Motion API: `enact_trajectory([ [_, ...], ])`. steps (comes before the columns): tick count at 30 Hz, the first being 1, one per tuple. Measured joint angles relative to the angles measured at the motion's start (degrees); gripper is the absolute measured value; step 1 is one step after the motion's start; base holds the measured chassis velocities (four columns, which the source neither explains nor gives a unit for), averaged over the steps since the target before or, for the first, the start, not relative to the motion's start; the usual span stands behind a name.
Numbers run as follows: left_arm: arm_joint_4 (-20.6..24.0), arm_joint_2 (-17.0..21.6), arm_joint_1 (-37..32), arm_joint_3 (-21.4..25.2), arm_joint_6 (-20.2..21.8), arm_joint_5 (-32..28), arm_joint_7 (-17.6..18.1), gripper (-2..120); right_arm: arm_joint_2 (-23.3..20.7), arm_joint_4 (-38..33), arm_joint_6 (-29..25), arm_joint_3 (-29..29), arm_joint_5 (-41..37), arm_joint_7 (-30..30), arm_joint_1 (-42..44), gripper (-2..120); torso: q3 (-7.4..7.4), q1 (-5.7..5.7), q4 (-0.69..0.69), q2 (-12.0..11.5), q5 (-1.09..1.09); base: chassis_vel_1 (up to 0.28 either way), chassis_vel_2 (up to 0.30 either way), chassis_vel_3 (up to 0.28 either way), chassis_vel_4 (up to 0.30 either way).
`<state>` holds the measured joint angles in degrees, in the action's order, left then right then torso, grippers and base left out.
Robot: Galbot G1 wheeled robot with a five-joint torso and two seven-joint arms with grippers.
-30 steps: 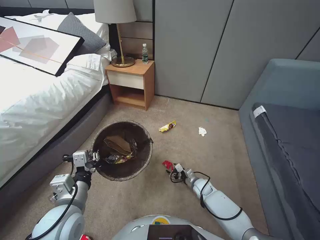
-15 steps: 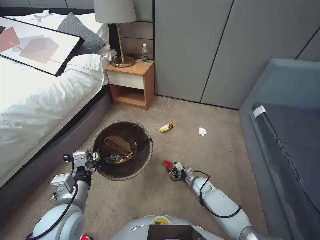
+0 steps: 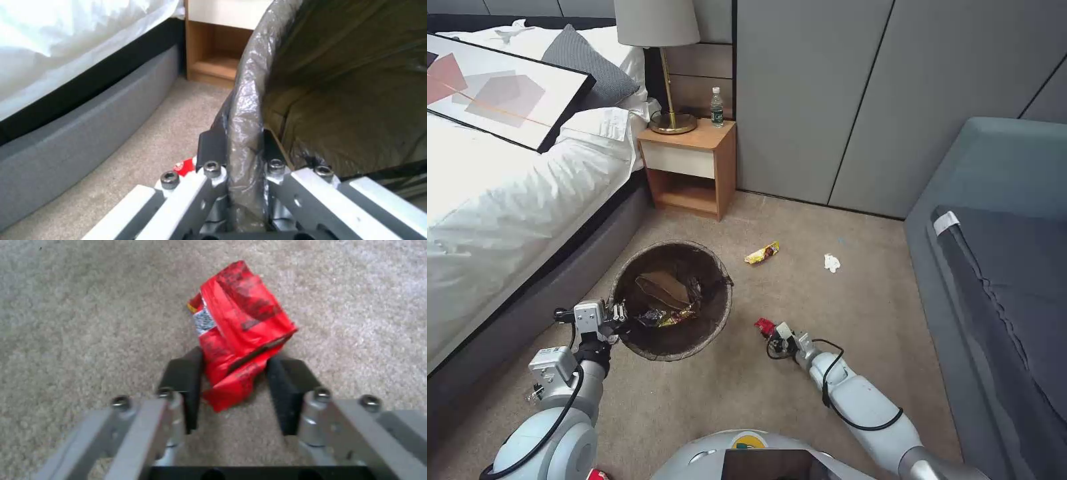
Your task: Pick up the trash bin, then pick up the garbage from the floor and place it into the trash bin.
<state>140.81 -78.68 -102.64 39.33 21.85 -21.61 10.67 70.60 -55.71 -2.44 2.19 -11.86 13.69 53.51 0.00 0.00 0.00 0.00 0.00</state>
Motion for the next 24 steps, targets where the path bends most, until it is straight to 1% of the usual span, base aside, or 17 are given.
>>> enact_trajectory([
  [1,-0.02,0.01,0.02,0.00,0.00,0.00,-0.01,2,0.04,0.10,-0.04,-0.04,0.00,0.12,0.00,28,0.00,0.00,0.00,0.00,0.00,0.000,0.000,0.000,0.000],
  [2,-0.02,0.01,0.02,0.00,0.00,0.00,-0.01,2,0.04,0.10,-0.04,-0.04,0.00,0.12,0.00,28,0.00,0.00,0.00,0.00,0.00,0.000,0.000,0.000,0.000],
  [6,-0.02,0.02,0.04,0.00,0.00,-0.02,-0.01,2,0.20,0.25,-0.17,-0.14,0.03,0.22,-0.01,10,0.00,0.00,0.00,0.00,0.00,0.000,0.000,0.000,0.000],
  [7,-0.02,0.02,0.04,0.00,0.00,-0.02,-0.01,2,0.20,0.25,-0.17,-0.14,0.03,0.22,-0.01,10,0.00,0.00,0.00,0.00,0.00,0.000,0.000,0.000,0.000],
  [9,-0.04,0.04,0.06,0.00,0.00,-0.04,-0.01,2,0.31,0.27,-0.19,-0.16,0.05,0.20,-0.01,0,0.00,0.00,0.00,0.00,0.00,0.000,0.000,0.000,0.000],
  [19,-0.05,0.04,0.06,0.01,-0.04,-0.04,-0.02,2,0.05,-1.31,-0.79,-0.84,0.80,-0.14,0.20,0,0.00,0.00,0.00,0.00,0.00,0.000,0.000,0.000,0.000],
  [20,-0.05,0.04,0.06,0.01,-0.04,-0.04,-0.01,2,-0.12,-1.99,-1.01,-1.12,1.02,-0.23,0.31,0,0.00,0.00,0.01,0.00,0.00,0.000,0.000,0.000,0.000],
  [21,-0.05,0.05,0.05,-0.02,-0.06,-0.04,-0.01,2,-0.77,-4.28,-1.30,-1.64,1.31,-0.41,0.61,0,0.00,0.00,0.01,0.00,0.00,0.000,0.000,0.000,0.000],
  [22,-0.05,0.05,0.05,-0.02,-0.06,-0.04,-0.01,2,-0.77,-4.28,-1.30,-1.64,1.31,-0.41,0.61,0,0.00,0.00,0.01,0.00,0.00,0.000,0.000,0.000,0.000],
  [24,-0.03,0.05,0.04,-0.16,-0.06,-0.03,-0.02,2,-2.48,-9.50,-1.27,-2.07,1.32,-0.54,1.28,0,0.00,0.00,0.00,0.00,0.00,0.000,0.000,0.000,0.000],
])
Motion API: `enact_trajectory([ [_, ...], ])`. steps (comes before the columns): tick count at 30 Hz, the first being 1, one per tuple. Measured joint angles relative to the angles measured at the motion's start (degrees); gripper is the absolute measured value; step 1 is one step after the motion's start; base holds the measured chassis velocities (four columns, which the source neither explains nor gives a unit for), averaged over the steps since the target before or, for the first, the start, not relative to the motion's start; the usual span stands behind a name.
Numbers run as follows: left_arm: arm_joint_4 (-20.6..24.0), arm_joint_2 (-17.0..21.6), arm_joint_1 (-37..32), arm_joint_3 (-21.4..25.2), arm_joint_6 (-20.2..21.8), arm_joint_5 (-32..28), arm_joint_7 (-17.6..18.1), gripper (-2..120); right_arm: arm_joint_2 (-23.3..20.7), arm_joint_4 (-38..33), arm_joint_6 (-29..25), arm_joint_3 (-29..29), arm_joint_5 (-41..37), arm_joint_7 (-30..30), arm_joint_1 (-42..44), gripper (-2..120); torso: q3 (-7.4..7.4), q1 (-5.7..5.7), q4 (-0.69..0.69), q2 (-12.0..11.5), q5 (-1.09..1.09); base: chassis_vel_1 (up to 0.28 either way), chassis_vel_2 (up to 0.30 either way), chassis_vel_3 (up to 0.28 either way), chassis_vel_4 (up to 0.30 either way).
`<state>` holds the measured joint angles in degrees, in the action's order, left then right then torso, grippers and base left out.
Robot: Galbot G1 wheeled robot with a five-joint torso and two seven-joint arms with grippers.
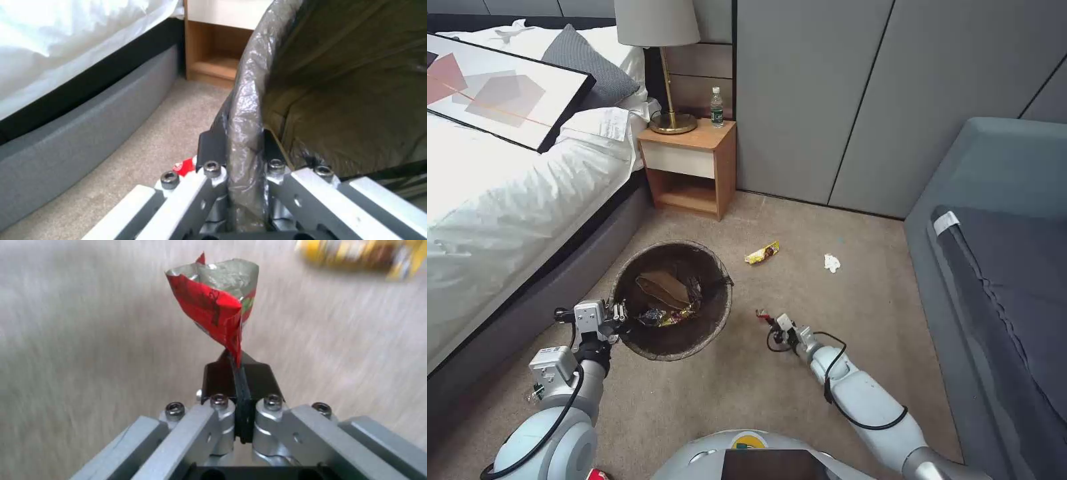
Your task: Pick up the trash bin, then pick up the garbage from the floor and place it into the trash bin.
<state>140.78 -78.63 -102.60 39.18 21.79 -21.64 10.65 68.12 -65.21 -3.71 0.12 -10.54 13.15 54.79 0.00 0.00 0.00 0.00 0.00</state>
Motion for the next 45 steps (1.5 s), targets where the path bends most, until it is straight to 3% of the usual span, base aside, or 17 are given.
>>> enact_trajectory([
  [12,0.54,0.19,-0.50,-0.38,0.27,0.11,0.00,2,-11.02,-27.42,6.01,-1.74,-8.44,3.02,3.04,0,0.00,0.00,0.00,0.00,0.01,0.000,0.000,0.000,0.000],
  [20,0.73,0.18,-0.93,-0.55,0.61,0.38,-0.02,2,-17.86,-41.20,11.13,-3.25,-15.08,7.46,2.18,0,0.00,0.00,0.00,0.00,0.00,0.000,0.000,0.000,0.000],
  [22,0.73,0.18,-0.93,-0.56,0.62,0.38,-0.02,2,-17.94,-41.38,11.19,-3.30,-15.17,7.57,2.15,0,0.00,0.00,0.00,0.00,0.00,0.000,0.000,0.000,0.000],
  [25,0.91,0.17,-1.09,-0.81,1.17,0.45,-0.43,2,-22.62,-48.09,13.67,-4.64,-20.48,11.86,0.71,0,0.00,0.00,0.00,0.00,0.00,0.000,0.000,0.000,0.000],
  [37,0.55,0.29,-0.95,-1.25,2.44,0.43,-1.76,2,-25.95,-56.23,17.96,-2.00,-28.46,14.10,-5.25,0,0.00,0.00,0.00,0.00,0.00,0.000,0.000,0.000,0.000],
  [45,0.53,0.53,-0.93,-1.34,3.62,0.18,-2.71,2,-24.76,-57.56,19.46,8.45,-28.38,14.36,-13.91,0,0.00,0.00,0.00,0.00,0.01,0.000,0.000,0.000,0.000],
])
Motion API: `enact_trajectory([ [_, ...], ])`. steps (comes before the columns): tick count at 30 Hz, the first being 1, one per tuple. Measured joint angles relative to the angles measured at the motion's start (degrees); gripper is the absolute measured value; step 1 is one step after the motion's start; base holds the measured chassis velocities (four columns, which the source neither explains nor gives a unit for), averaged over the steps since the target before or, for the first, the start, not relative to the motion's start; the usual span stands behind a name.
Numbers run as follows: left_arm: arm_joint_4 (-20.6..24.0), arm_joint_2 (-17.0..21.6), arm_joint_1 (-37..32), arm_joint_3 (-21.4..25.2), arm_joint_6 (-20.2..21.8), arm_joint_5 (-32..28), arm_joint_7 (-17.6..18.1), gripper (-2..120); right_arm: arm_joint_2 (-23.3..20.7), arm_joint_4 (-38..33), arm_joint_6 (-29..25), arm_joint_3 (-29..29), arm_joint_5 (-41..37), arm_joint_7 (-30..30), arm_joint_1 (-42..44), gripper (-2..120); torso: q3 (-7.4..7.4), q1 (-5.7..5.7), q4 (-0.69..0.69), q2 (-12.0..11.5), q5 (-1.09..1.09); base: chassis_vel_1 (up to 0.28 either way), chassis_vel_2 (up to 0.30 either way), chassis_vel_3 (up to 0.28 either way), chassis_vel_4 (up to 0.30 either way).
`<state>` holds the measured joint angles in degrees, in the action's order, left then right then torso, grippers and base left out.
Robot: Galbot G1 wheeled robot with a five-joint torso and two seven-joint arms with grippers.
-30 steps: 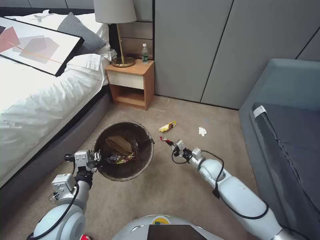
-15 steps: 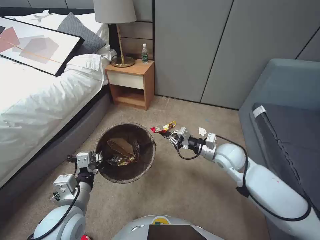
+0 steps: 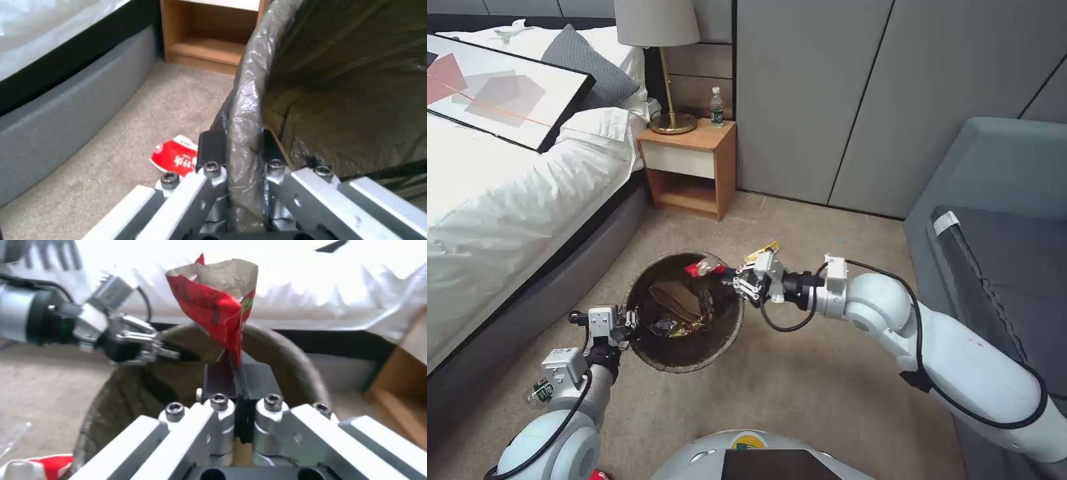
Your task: Pick up the trash bin, then pick up the garbage from the floor and place it into the trash bin.
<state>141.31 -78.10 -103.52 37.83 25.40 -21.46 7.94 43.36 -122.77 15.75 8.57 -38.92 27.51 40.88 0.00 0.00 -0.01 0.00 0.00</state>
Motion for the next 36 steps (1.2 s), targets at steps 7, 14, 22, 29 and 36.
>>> enact_trajectory([
  [7,0.00,0.03,0.09,-0.05,0.23,0.01,-0.40,2,1.07,0.95,0.53,5.26,2.18,0.43,-4.14,0,0.00,0.00,0.00,0.00,0.00,0.000,0.000,0.000,0.000],
  [14,0.00,0.11,0.29,-0.05,0.62,-0.14,-0.48,2,1.95,2.68,1.40,7.51,6.15,1.79,-5.41,0,0.00,0.00,0.01,0.00,0.00,0.000,0.000,0.000,0.000],
  [22,0.00,0.16,0.57,0.07,0.76,-0.48,-0.48,2,3.42,4.14,1.10,9.09,9.40,1.37,-5.39,11,0.00,0.00,0.01,0.00,0.00,0.000,0.000,0.000,0.000],
  [29,-0.23,0.17,0.74,0.09,0.75,-0.53,-0.47,2,4.25,4.24,1.39,9.72,9.86,0.81,-5.03,36,0.00,0.00,0.01,0.00,0.00,0.000,0.000,0.000,0.000],
  [36,-0.43,0.10,0.96,0.08,0.70,-0.58,-0.45,2,5.06,4.53,1.89,9.89,9.70,0.07,-4.80,59,0.00,0.00,0.01,0.00,0.00,0.000,0.000,0.000,0.000],
])
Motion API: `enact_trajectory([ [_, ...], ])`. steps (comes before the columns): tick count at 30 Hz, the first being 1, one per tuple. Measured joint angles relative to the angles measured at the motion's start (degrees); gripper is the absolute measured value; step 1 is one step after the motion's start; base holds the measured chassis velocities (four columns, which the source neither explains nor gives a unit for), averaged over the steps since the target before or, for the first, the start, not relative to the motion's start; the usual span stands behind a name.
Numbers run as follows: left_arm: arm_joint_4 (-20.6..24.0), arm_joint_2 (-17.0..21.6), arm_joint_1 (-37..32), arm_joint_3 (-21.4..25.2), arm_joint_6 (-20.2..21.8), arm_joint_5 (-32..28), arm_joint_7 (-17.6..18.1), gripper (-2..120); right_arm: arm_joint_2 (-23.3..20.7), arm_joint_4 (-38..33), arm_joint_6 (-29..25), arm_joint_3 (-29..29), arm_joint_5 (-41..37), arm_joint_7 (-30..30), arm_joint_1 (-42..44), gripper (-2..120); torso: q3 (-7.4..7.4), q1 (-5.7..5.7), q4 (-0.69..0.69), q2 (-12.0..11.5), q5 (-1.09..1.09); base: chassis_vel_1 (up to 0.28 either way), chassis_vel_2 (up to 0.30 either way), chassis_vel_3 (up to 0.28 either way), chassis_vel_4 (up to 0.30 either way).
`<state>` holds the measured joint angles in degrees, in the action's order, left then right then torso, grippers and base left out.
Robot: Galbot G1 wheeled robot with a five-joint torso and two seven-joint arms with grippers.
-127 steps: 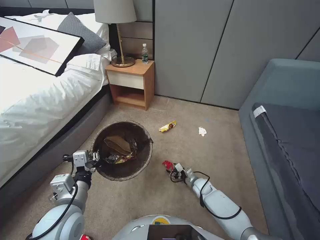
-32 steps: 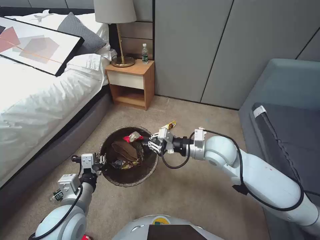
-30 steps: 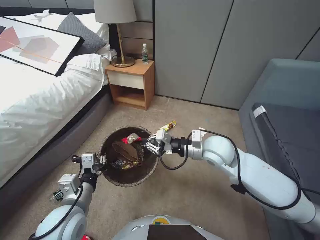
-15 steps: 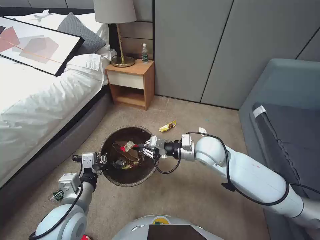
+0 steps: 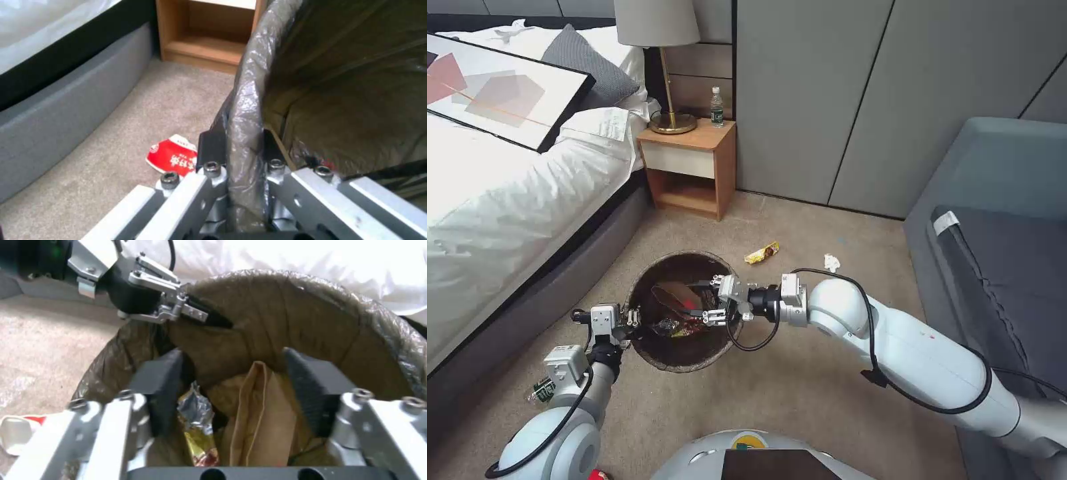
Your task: Pick up the trash bin, then pick up the garbage from the floor and place it into the trash bin.
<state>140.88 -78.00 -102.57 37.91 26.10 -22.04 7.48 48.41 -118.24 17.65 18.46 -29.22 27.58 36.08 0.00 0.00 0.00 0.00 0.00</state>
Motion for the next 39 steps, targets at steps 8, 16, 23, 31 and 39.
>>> enact_trajectory([
  [8,-0.09,-0.03,0.13,0.00,-0.12,-0.03,0.03,2,0.15,-0.14,-0.09,-0.17,-0.87,-1.07,0.25,90,0.00,0.00,0.00,0.00,0.00,0.000,0.000,0.000,0.000],
  [16,-0.18,-0.18,0.22,0.01,-0.26,-0.07,0.05,2,0.98,-3.34,-1.61,-4.15,-7.81,-12.23,3.66,100,0.00,0.00,0.00,0.00,0.00,0.000,0.000,0.000,0.000],
  [23,-0.20,-0.24,0.30,0.05,-0.47,-0.11,0.09,2,0.52,-4.46,-3.85,-10.15,-9.31,-17.34,9.08,100,0.00,0.00,0.01,0.00,0.00,0.000,0.000,0.000,0.000],
  [31,-0.21,-0.29,0.28,0.15,-0.62,-0.17,0.16,2,0.45,-5.88,-6.98,-15.12,-8.52,-25.66,17.05,100,0.00,0.00,-0.01,0.00,0.00,0.000,0.000,0.000,0.000],
  [39,0.00,-0.24,0.16,0.46,-1.20,-0.17,0.20,2,3.20,-5.52,-10.37,-23.04,-1.19,-29.39,26.85,100,0.00,0.00,0.01,0.00,0.00,0.000,0.000,0.000,0.000],
])
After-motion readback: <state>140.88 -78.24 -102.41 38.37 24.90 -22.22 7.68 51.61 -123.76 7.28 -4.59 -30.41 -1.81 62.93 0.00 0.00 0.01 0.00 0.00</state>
